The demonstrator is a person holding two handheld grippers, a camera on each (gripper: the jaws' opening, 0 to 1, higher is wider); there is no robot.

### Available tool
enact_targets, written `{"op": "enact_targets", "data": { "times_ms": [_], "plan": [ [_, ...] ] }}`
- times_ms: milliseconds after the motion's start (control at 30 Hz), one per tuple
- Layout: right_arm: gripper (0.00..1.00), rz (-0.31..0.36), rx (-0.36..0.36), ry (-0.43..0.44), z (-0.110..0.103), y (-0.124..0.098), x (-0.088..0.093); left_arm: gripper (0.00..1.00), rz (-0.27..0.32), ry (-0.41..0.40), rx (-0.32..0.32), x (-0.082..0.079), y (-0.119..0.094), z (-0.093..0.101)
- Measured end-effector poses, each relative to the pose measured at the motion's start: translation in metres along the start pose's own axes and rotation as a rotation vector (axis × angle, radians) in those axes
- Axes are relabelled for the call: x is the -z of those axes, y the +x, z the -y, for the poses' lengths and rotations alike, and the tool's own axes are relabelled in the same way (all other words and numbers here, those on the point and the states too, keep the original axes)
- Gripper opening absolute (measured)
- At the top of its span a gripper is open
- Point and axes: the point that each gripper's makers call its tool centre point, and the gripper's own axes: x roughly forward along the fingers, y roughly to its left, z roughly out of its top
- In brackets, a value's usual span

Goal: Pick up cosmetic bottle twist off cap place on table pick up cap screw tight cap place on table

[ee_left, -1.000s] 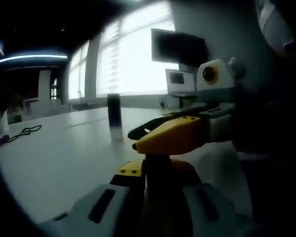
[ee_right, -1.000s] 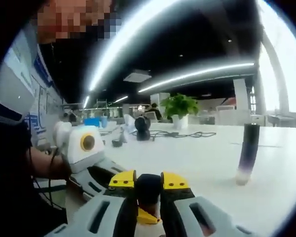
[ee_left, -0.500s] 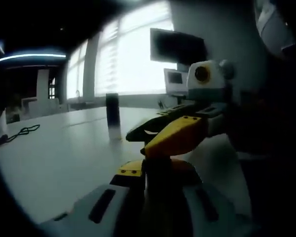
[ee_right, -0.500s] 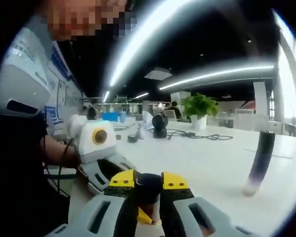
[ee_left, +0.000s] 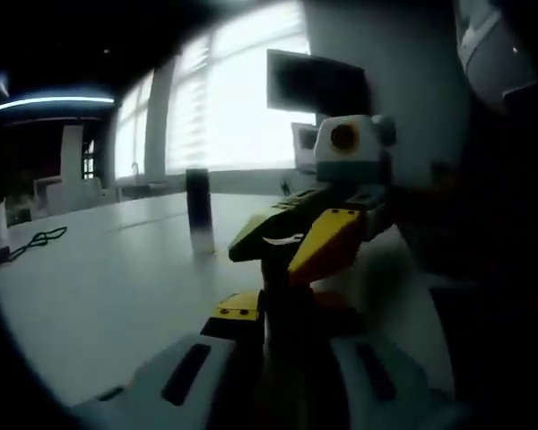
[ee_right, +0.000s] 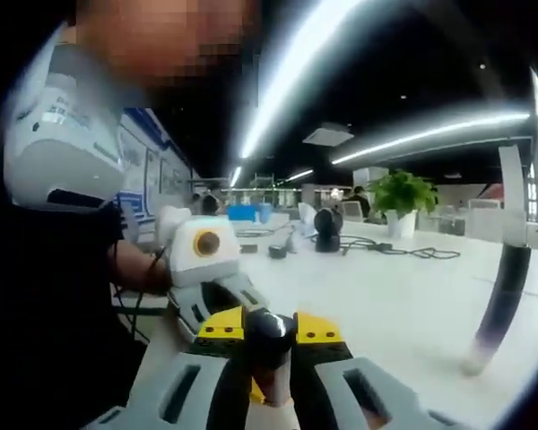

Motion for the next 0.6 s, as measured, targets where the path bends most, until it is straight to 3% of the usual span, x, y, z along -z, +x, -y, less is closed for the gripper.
{"op": "enact_targets", "data": {
  "times_ms": [133,167,200,233,333,600],
  "plan": [
    [0.08,-0.007,-0.050,-0.008,-0.001,0.002,0.000,0.04,-0.002,-0.005,0.024,0.000,0.000,-0.002],
    [0.09,-0.017,-0.113,-0.008,-0.011,0.001,0.001,0.04,-0.013,-0.012,0.081,0.002,-0.002,0.007],
    [0.09,-0.016,-0.100,-0.003,-0.007,0.001,0.000,0.04,-0.007,-0.012,0.062,0.001,-0.002,0.002],
    [0.09,-0.015,-0.136,-0.019,-0.013,0.001,0.000,0.04,-0.009,-0.016,0.067,0.001,-0.001,0.003],
    [0.09,-0.020,-0.159,-0.021,-0.016,0.002,0.000,0.04,-0.003,0.007,0.133,0.001,-0.003,0.009],
    [0.10,-0.017,-0.245,0.005,-0.019,0.003,0.001,0.05,-0.005,-0.011,0.181,0.000,-0.006,0.011]
  ]
}}
